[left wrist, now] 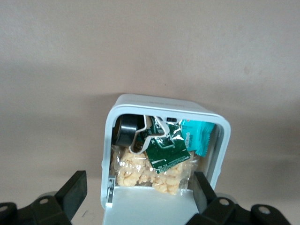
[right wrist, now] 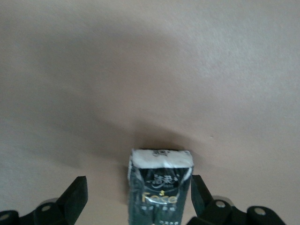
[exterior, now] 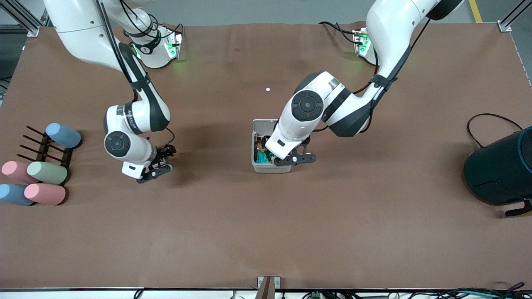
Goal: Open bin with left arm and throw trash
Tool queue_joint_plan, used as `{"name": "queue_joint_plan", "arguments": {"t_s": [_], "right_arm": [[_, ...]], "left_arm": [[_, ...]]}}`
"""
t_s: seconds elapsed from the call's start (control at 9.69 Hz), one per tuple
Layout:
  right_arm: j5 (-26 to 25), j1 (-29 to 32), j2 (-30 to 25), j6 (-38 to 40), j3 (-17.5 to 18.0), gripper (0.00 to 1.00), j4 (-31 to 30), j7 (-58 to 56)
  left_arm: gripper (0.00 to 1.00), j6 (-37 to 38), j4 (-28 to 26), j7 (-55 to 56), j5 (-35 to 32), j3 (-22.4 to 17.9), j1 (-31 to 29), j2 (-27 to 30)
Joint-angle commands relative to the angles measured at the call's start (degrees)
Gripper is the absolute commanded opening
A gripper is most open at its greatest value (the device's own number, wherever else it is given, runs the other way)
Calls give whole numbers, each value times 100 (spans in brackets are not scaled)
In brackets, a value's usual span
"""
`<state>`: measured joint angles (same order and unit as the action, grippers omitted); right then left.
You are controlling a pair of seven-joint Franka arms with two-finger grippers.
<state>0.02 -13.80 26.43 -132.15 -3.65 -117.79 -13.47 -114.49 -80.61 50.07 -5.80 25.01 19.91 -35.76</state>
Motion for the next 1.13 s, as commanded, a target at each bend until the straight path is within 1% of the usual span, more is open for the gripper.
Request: {"name": "queue_joint_plan", "arguments": {"t_s": [0.0,0.1,0.21,0.31,0.41,0.52,0.62,0.72,0.83,0.93,1.03], "right_arm": [[-98,105,-121,-423,93,96,-437,-33],[-98,123,-121,-547,93,88,-499,-24],[-98,123,-121,-540,93,66,-491,-15],[-98,123,-121,-549,93,49,-482,-6],[-90,132,-121,-497,102,36,-456,11],[-55,132,-121,-470,110,27,-421,72],[24,115,-121,-339,119,23,-316,99],[190,123,-121,97,119,22,7,125],[575,97,-129,606,137,22,306,134],[1118,10,-147,855,146,23,491,143],[1437,-156,-156,875,146,23,685,343]], "left_arm": [[100,932,19,-346,0,39,-529,559],[100,1346,-16,-679,0,13,-750,822],[100,1907,-42,-822,-17,-4,-978,1008],[100,2200,-95,-1006,-191,13,-1189,1210],[100,2325,-348,-1486,-271,31,-1487,1569],[100,2317,-663,-1778,-211,57,-1812,2007],[100,2335,-910,-1877,-89,66,-2129,2412],[100,2344,-1182,-2321,52,57,-2297,2851],[100,2387,-1437,-2839,227,48,-2621,3343],[100,2623,-1510,-3158,577,48,-2963,3730],[100,2929,-1484,-3587,659,22,-3202,4013]]}}
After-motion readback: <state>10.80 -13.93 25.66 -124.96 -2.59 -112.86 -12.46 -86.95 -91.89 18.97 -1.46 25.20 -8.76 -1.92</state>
